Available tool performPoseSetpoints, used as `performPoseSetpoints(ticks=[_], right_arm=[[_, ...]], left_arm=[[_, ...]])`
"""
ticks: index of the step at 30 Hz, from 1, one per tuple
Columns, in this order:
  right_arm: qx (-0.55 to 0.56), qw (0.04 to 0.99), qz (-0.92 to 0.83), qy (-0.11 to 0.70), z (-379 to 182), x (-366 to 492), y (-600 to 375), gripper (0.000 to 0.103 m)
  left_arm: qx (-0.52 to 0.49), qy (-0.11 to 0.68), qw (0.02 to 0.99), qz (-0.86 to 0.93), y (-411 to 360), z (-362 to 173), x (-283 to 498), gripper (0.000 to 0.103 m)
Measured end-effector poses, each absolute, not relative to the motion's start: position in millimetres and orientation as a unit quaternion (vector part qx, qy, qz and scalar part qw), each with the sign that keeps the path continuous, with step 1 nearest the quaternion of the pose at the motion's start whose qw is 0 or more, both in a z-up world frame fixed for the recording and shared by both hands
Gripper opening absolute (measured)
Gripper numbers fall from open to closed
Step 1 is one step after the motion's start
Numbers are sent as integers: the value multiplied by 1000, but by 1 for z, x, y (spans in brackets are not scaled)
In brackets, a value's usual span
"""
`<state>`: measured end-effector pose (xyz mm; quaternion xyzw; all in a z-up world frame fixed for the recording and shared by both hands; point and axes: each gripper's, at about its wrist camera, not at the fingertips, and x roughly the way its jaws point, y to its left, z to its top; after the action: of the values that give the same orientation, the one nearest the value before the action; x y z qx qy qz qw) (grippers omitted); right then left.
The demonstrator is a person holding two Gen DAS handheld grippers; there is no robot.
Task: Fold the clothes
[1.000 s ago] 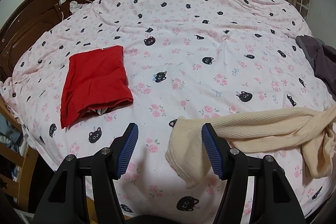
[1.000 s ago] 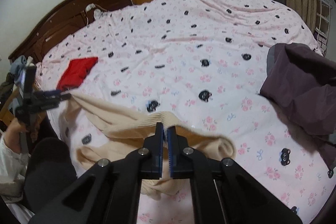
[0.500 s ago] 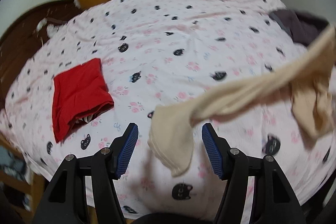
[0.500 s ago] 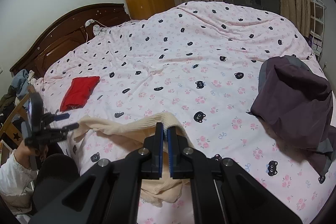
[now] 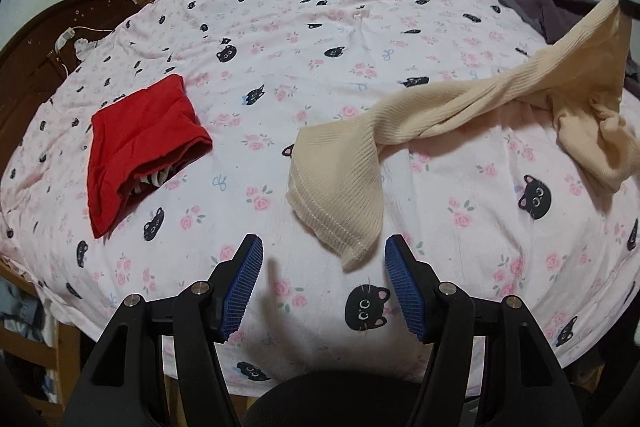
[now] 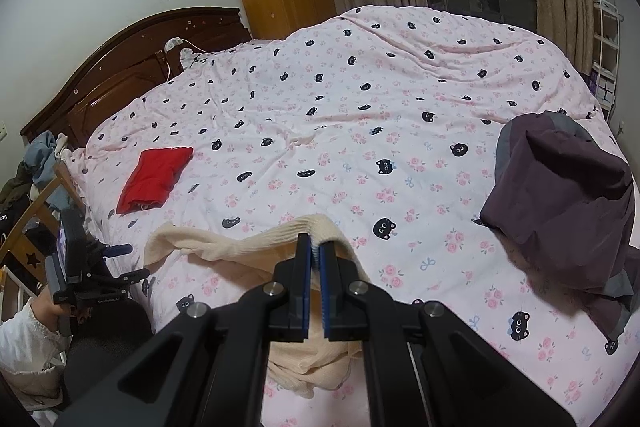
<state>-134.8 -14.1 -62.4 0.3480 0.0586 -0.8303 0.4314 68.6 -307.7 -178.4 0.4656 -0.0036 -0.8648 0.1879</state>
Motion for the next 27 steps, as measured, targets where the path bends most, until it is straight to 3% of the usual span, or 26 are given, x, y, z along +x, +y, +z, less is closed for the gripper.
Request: performPoseSetpoints(ticks=[8,17,27], right_arm=[[348,432,-830,58,-61,-134,-14,5],[347,432,-831,54,-60,-135,-17,5],[341,427,-836,40,-54,-137,-7,5]], left_arm=[[484,-4,173,-858,-308,-188,64,57],[494,15,172,-852,-313,-191,60,7],[451,53,189,-871,-324,-159,73,3]])
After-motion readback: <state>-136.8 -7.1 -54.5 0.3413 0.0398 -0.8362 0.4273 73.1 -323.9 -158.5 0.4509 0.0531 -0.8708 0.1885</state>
